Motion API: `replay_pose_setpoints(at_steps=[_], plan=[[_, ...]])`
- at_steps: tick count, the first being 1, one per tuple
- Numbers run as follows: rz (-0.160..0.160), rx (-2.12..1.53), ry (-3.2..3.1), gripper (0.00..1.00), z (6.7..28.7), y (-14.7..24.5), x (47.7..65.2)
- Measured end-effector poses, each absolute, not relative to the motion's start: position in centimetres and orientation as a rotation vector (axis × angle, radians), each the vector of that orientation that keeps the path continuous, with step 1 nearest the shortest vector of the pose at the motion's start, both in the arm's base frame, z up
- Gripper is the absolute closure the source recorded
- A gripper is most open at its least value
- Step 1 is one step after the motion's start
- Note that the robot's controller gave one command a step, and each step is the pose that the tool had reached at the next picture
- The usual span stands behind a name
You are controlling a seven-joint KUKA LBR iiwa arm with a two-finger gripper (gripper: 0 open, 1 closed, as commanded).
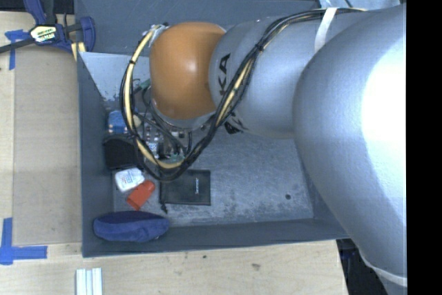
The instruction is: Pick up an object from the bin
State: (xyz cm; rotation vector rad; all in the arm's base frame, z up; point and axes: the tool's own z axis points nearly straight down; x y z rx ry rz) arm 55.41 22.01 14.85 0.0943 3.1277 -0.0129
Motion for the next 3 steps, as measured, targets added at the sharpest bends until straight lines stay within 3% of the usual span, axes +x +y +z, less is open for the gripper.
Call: replay_pose_setpoints(at_steps=[1, 2, 3], plan=[[-0.004, 0.174, 3.14, 1.0, 17.0, 22.7, 54.5], [-0.021, 0.163, 3.151, 1.0, 15.2, 21.5, 58.9], [-0.007, 0.184, 3.146, 1.0, 16.3, 21.5, 51.9]])
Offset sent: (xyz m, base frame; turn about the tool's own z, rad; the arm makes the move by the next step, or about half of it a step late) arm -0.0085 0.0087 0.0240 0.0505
